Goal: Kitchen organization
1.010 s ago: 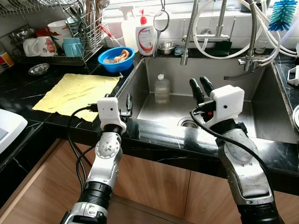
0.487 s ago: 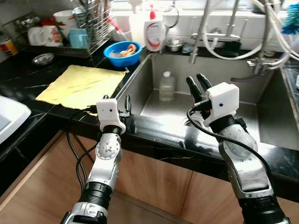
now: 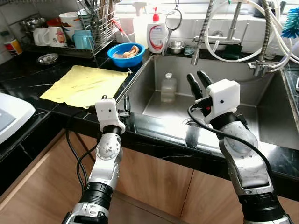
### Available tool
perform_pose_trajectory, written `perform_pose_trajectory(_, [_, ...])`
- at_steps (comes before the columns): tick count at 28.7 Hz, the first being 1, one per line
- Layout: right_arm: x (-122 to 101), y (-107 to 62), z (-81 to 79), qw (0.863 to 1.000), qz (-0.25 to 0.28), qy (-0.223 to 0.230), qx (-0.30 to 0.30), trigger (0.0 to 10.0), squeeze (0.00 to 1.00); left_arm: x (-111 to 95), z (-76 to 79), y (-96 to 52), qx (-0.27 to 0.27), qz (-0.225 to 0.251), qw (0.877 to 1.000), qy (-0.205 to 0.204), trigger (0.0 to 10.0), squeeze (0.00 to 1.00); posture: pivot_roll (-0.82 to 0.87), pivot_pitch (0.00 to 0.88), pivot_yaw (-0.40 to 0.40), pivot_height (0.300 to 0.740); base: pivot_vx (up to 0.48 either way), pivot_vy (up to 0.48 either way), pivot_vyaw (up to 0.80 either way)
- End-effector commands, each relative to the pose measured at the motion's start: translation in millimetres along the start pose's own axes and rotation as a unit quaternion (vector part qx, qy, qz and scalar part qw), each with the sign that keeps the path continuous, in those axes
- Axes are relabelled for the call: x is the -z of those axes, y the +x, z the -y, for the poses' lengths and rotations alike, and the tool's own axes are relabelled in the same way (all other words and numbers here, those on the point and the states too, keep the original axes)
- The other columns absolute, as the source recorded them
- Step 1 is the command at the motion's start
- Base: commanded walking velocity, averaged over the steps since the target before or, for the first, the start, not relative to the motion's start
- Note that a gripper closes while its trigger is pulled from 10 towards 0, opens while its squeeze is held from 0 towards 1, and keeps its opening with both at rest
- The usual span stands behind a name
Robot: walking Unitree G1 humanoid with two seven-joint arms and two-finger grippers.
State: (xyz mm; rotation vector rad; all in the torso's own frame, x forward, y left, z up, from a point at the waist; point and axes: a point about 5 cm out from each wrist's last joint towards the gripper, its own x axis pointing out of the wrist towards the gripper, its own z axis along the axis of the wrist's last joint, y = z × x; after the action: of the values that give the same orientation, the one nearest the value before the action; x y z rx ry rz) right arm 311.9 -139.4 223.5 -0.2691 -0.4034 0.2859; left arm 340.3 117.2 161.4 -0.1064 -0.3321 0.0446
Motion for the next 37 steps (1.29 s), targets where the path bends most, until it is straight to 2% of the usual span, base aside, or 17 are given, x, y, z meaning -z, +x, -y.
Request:
perform_pose_trajectory(1, [0.3,1.8,0.9,1.0,-0.004,0.015,0.006,10.0,0.0,-1.4,-3.4,2.0,-0.001,0.004,1.0,0.01,10.0,0.0,-0.28,0.0,0.088,0.74,0.0,0.0,0.0])
perform_pose_trajectory(4, [1.4,2.0,0.6,1.0,-0.01,0.024,0.01,10.0,0.0,-1.6,-3.0,1.7,-0.001,0.005,1.0,0.01,10.0,0.0,-0.28,0.0,0.09,0.74,0.0,0.0,-0.53])
perform_pose_trajectory(6, [1.6,2.8,0.6,1.0,-0.012,0.01,0.008,10.0,0.0,-2.0,-2.6,2.2,0.0,0.006,1.0,0.009,10.0,0.0,-0.28,0.0,0.089,0.74,0.0,0.0,-0.8])
perform_pose_trajectory(25, [1.8,4.7,4.2,1.0,-0.013,0.015,0.019,10.0,0.0,-3.8,-1.2,3.4,0.0,0.012,1.0,0.008,10.0,0.0,-0.28,0.0,0.081,0.74,0.0,0.0,-0.8])
perform_pose_trajectory(29, [-1.6,4.7,5.9,1.0,0.003,0.009,0.026,10.0,0.0,-3.6,-1.2,2.5,0.0,0.012,1.0,0.013,10.0,0.0,-0.27,0.0,0.081,0.74,0.0,-0.065,0.0])
perform_pose_trajectory(37, [-1.4,6.2,7.9,0.999,0.001,0.02,0.028,10.0,0.0,-4.7,-1.8,1.8,0.0,0.017,1.0,0.013,10.0,0.0,-0.27,0.0,0.077,0.74,0.0,-0.128,0.0])
